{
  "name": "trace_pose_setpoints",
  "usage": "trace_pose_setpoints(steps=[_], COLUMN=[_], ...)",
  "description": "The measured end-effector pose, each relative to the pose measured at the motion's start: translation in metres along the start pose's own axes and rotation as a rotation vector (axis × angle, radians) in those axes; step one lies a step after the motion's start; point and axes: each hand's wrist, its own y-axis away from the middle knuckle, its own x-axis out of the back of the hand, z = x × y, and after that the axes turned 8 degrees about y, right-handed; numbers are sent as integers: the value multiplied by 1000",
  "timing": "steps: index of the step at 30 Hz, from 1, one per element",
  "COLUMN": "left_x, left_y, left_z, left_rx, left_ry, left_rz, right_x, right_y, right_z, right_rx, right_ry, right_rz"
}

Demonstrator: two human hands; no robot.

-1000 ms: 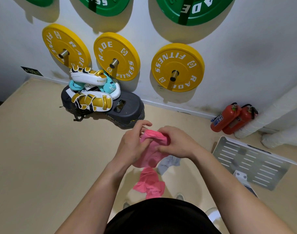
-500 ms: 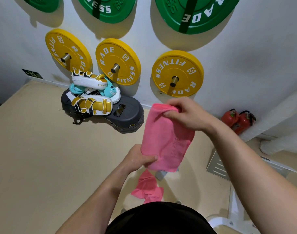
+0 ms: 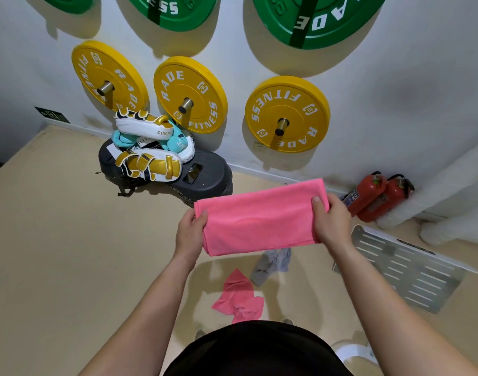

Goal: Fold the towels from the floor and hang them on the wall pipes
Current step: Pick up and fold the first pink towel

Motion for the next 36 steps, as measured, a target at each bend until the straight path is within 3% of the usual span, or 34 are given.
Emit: trace_pose_setpoints(steps=[3,6,15,23,30,34,36], left_x=[-12,-24,-73,-61,-49,-40,-36], left_y=[3,8,41,41,42,39,34], left_z=[-7,-10,-11,-3,7,7,5], left_rx=[-157,-188,-168,-126,11,-26,-107], left_ry=[-333,-430,-312,-356,-318,-352,-404], left_rz=[127,98,-155,-227,-448,-552,-515], right_x=[-18,-25,-50,-54,-52,-49,-46], right_y=[20,36,75,83,77,70,64], right_z=[8,6,-21,-26,-22,-16,-14], right_rx=[-59,-63,50,157,192,229,252], right_ry=[-3,-4,10,143,150,169,207], right_rz=[11,-15,-171,-285,-514,-490,-499])
